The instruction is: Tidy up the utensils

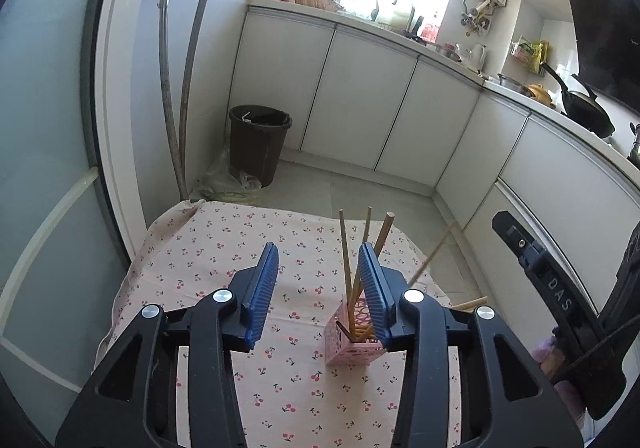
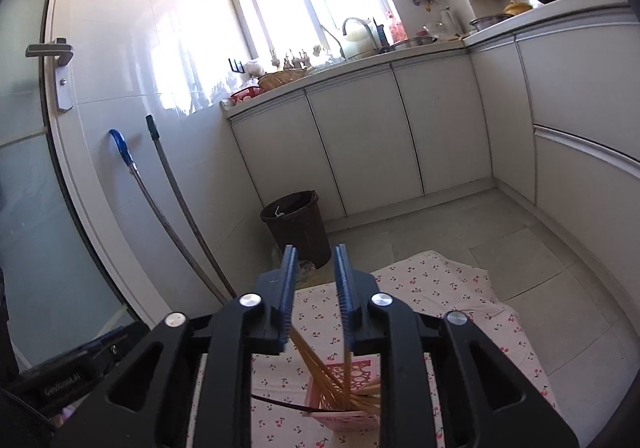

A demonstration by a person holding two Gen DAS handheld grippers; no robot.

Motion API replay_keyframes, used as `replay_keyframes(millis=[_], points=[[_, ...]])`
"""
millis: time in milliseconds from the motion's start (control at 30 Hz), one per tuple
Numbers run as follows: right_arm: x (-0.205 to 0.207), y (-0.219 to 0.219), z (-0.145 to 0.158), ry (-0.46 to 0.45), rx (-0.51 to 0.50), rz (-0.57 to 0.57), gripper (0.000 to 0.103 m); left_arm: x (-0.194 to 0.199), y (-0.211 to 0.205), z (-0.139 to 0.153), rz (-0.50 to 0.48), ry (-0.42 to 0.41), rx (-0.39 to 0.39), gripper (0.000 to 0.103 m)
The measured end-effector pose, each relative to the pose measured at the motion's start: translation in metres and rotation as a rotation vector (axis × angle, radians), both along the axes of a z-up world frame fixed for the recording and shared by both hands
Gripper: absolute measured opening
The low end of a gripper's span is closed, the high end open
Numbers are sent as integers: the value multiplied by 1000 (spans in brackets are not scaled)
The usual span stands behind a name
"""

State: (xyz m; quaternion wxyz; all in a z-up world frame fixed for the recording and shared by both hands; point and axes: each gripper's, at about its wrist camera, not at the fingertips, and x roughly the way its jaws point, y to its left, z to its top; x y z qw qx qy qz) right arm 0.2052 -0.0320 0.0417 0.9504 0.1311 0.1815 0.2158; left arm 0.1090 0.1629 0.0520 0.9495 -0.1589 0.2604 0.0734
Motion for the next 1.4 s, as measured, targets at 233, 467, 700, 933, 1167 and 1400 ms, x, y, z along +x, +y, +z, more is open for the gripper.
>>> replay_keyframes(millis=[233,467,700,933,1167,1400], points=[[-49,-14,31,-55,-93,-20,33,-31,-25,20,32,-88,129,56],[-87,-31,22,-14,-169,-52,39,-51,-53,24,21,-113,188,73],[-108,-63,4,58,-195,-132,57,-64,-84,6,10,-68,257,80],[-129,-96,-11,88,-230,-237,79,-81,-108,-10,26,-39,320,96],[-137,-112,-28,132,-232,-290,92,-87,-123,-20,4,-33,339,96],[-143,-113,-31,120,-264,-310,96,-84,-130,-28,-5,-17,343,96]])
